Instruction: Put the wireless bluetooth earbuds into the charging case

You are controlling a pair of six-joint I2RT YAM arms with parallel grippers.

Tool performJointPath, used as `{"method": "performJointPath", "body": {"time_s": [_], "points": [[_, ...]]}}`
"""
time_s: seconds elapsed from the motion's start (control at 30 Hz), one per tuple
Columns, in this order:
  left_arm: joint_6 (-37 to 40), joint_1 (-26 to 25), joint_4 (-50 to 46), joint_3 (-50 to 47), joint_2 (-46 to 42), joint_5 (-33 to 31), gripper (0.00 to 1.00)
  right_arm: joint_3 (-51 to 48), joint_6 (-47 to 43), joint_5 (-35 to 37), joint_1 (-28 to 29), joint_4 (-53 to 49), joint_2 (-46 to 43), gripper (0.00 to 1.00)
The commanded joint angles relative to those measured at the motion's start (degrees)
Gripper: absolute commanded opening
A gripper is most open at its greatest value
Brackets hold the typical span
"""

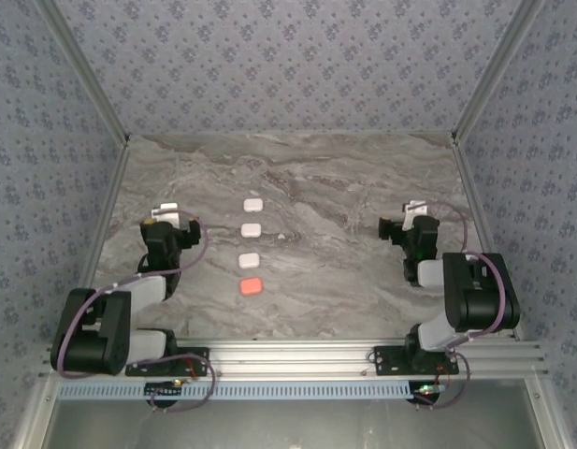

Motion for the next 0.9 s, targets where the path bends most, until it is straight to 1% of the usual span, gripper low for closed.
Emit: {"method": "performJointPath", "body": {"time_s": [0.0,0.13,0.17,0.2,0.23,0.27,0.3,0.37,0.87], "points": [[1.4,1.6,12.4,-1.1,4.5,5.6,0.99,1.5,1.4,-2.6,-0.9,-0.5,0.2,1.00],[1.5,2.0,22.1,-1.5,13.4,5.9,0.99,1.5,1.3,-2.6,-0.9,-0.8,0.1,1.00],[1.2,2.1,19.8,-0.5,13.1,5.4,0.99,1.5,1.3,-2.5,-0.9,-0.7,0.1,1.00],[0.7,2.3,14.7,1.0,11.8,5.7,0.99,1.6,1.2,-2.4,-0.8,-0.8,0.1,1.00],[0.8,2.7,12.8,2.5,12.5,6.8,0.99,1.6,1.1,-2.2,-0.7,-0.9,0.1,1.00],[0.6,2.8,10.6,4.3,13.2,6.2,0.99,1.7,0.9,-1.8,-0.5,-0.9,0.2,1.00],[-0.1,3.6,6.2,6.1,12.7,7.2,0.99,1.8,0.7,-1.3,-0.1,-1.2,0.2,1.00],[-2.0,6.2,4.8,7.2,13.0,11.0,0.99,1.8,0.6,-1.1,0.0,-1.1,0.1,1.00],[-2.0,6.3,4.9,7.1,13.1,11.0,0.99,1.8,0.5,-0.9,0.1,-1.2,0.2,1.00]]}}
